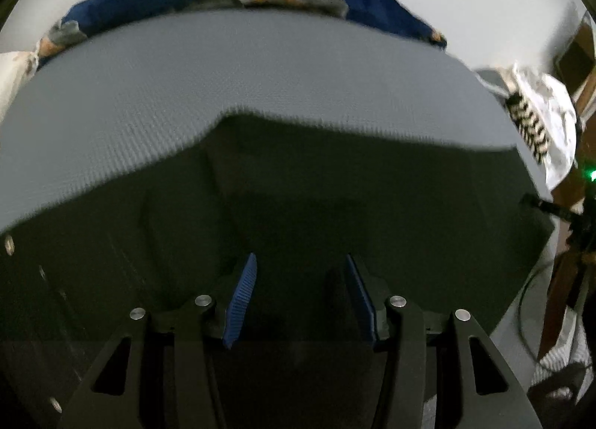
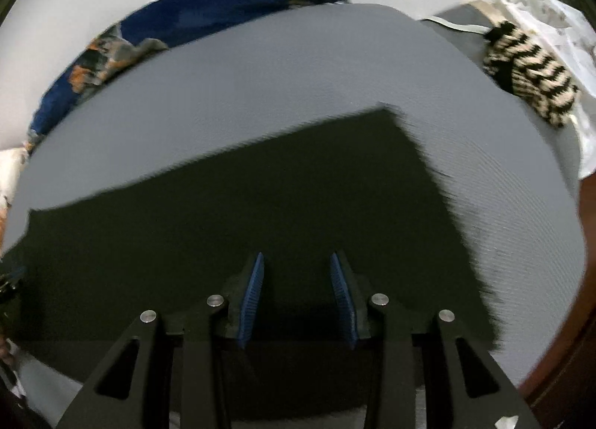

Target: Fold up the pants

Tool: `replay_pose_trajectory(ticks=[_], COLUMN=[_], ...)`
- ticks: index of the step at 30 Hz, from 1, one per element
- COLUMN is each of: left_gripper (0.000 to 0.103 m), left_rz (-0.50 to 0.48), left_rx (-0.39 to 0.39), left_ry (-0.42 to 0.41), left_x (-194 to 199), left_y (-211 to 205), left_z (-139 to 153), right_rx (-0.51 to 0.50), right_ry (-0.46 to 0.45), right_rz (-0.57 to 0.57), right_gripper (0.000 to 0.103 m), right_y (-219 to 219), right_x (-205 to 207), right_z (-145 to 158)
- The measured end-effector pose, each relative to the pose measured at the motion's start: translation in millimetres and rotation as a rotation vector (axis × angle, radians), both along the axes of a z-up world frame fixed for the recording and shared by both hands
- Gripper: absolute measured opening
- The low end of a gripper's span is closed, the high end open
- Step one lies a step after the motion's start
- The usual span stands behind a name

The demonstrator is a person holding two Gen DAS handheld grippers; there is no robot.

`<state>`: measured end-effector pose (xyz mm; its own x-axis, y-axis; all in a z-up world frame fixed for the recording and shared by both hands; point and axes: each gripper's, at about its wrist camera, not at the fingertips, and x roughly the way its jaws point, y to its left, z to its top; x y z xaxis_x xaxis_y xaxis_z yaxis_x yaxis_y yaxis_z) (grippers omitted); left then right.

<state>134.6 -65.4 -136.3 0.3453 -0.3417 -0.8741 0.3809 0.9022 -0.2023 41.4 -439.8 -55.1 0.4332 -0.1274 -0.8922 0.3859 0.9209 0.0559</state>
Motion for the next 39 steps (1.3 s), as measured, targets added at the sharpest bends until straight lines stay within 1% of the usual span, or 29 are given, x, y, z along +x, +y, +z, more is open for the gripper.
replay_pose_trajectory(ticks=[1, 2, 4, 7, 9, 11, 12, 17, 21, 22, 23, 26, 28, 30, 32, 36, 39], left_gripper=[0.051, 0.052, 0.055, 0.055, 0.055, 0.055, 0.056, 0.058, 0.058, 0.058, 0.058, 0.058, 0.058, 0.058, 0.058, 0.058, 0.058], left_rz=[-0.002, -0.006, 0.009, 0.044, 0.062, 0.074, 0.080, 0.098, 0.121, 0.128, 0.135, 0.148, 0.156, 0.166, 0.177, 0.189, 0.197], left_rx=[0.012, 0.020, 0.016, 0.006, 0.007, 0.006, 0.007, 0.022, 0.031, 0.028, 0.026, 0.032, 0.037, 0.033, 0.027, 0.017, -0.001], left_ry=[-0.019, -0.022, -0.007, 0.014, 0.025, 0.038, 0.042, 0.053, 0.063, 0.068, 0.072, 0.080, 0.084, 0.088, 0.091, 0.089, 0.068], left_x=[-5, -8, -13, -18, -21, -24, -25, -28, -26, -26, -25, -24, -23, -22, -22, -22, -24], left_y=[-1, -1, 0, 3, 2, 2, 1, -5, -8, -6, -6, -8, -9, -7, -7, -6, 1], left_z=[1, 1, 2, 5, 5, 6, 5, 5, 5, 5, 5, 5, 5, 5, 5, 8, 15], right_rx=[0.003, -0.016, -0.036, -0.017, 0.042, 0.147, 0.219, 0.449, 0.569, 0.593, 0.639, 0.719, 0.751, 0.770, 0.762, 0.699, 0.697], right_ry=[-0.001, 0.012, 0.023, 0.018, -0.007, -0.023, -0.022, -0.020, -0.043, -0.052, -0.063, -0.101, -0.108, -0.113, -0.110, -0.111, -0.149], right_rz=[-0.008, -0.024, -0.043, -0.053, -0.046, -0.027, -0.018, 0.006, 0.045, 0.058, 0.072, 0.091, 0.107, 0.114, 0.110, 0.086, 0.065], right_gripper=[0.030, 0.030, 0.031, 0.034, 0.035, 0.036, 0.036, 0.036, 0.036, 0.036, 0.036, 0.035, 0.031, 0.021, 0.012, 0.009, 0.008], right_y=[-9, -19, -33, -58, -76, -93, -106, -142, -156, -160, -164, -169, -167, -164, -157, -142, -128], right_x=[-5, -11, -17, -20, -19, -20, -20, -16, -15, -13, -12, -8, -3, 4, 8, 11, 10], right_z=[1, 2, 3, 9, 15, 15, 12, -6, -12, -14, -18, -25, -31, -35, -39, -29, -9])
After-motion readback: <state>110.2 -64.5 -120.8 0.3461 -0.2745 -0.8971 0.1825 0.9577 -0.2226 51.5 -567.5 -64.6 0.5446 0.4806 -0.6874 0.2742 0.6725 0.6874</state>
